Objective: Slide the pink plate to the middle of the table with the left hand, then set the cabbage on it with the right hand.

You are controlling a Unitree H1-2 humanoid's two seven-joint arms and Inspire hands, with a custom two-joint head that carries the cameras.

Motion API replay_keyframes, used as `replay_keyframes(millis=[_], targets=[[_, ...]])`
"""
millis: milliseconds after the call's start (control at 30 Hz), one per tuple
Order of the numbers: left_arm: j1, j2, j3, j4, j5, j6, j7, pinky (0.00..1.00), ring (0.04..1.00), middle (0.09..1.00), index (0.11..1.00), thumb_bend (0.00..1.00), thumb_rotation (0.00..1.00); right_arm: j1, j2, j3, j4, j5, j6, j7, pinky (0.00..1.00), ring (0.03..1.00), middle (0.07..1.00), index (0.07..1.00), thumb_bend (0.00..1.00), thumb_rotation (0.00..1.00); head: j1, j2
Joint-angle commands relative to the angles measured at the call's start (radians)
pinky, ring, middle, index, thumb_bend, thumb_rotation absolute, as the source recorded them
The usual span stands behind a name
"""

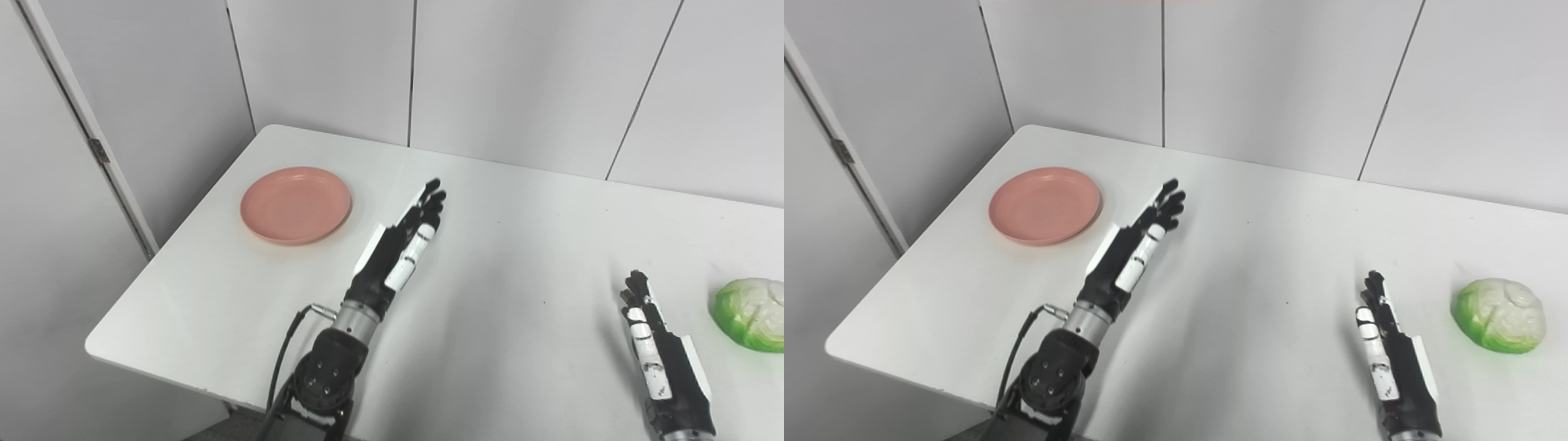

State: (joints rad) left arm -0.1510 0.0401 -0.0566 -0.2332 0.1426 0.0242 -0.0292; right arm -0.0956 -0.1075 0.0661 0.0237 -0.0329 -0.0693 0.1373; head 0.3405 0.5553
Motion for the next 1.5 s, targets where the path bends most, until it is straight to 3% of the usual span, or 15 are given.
replay_keyframes(millis=[0,367,867,1467], targets=[[-0.053,0.020,0.015,-0.053,-0.012,0.011,-0.011,0.95,0.959,0.974,0.967,0.49,1.00,-0.003,0.013,0.004,0.044,0.002,-0.046,-0.008,1.00,1.000,1.000,1.000,0.16,1.00,0.001,0.000],[-0.181,0.100,0.131,-0.101,-0.091,0.082,-0.009,0.95,0.952,0.957,0.954,0.49,1.00,-0.002,0.017,0.005,0.033,0.009,-0.033,-0.004,1.00,1.000,1.000,1.000,0.19,1.00,0.006,-0.005],[-0.320,0.259,0.351,0.116,-0.245,0.113,0.017,0.93,0.910,0.910,0.907,0.47,1.00,0.006,0.013,0.001,0.017,0.015,-0.029,0.000,1.00,1.000,1.000,1.000,0.16,1.00,0.015,-0.004],[-0.337,0.382,0.459,0.315,-0.337,0.117,0.032,0.87,0.876,0.879,0.869,0.43,1.00,0.008,0.007,-0.001,0.014,0.010,-0.031,-0.002,1.00,1.000,1.000,1.000,0.19,1.00,0.024,-0.001]])
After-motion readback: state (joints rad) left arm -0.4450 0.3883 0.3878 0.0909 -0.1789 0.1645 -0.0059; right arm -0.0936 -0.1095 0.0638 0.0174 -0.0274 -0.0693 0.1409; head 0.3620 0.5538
